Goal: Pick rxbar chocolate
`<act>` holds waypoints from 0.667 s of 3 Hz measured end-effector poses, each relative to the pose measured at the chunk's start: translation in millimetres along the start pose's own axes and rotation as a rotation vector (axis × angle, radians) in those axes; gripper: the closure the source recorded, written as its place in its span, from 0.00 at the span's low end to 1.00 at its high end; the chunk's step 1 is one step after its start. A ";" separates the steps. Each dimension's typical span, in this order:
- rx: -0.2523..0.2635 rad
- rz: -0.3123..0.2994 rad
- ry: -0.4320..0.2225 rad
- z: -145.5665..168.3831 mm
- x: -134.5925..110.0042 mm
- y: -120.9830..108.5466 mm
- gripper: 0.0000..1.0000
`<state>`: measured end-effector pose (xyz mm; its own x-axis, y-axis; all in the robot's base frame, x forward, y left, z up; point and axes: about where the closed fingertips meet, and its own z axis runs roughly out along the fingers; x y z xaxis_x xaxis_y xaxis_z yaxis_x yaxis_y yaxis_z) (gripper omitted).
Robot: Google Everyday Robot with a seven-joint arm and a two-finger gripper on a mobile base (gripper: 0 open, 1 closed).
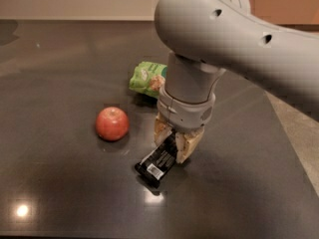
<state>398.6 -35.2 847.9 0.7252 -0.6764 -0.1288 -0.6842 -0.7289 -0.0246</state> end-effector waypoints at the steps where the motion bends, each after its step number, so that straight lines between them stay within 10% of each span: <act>1: 0.011 0.031 -0.037 -19.9 4.4 -0.7 1.00; 2: 0.027 0.051 -0.076 -39.5 8.4 1.1 1.00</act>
Offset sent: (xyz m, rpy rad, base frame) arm 0.0059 -0.0251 0.0634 0.0914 0.1006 -0.0744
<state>407.0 -45.8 886.0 0.6822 -0.7019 -0.2049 -0.7226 -0.6900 -0.0422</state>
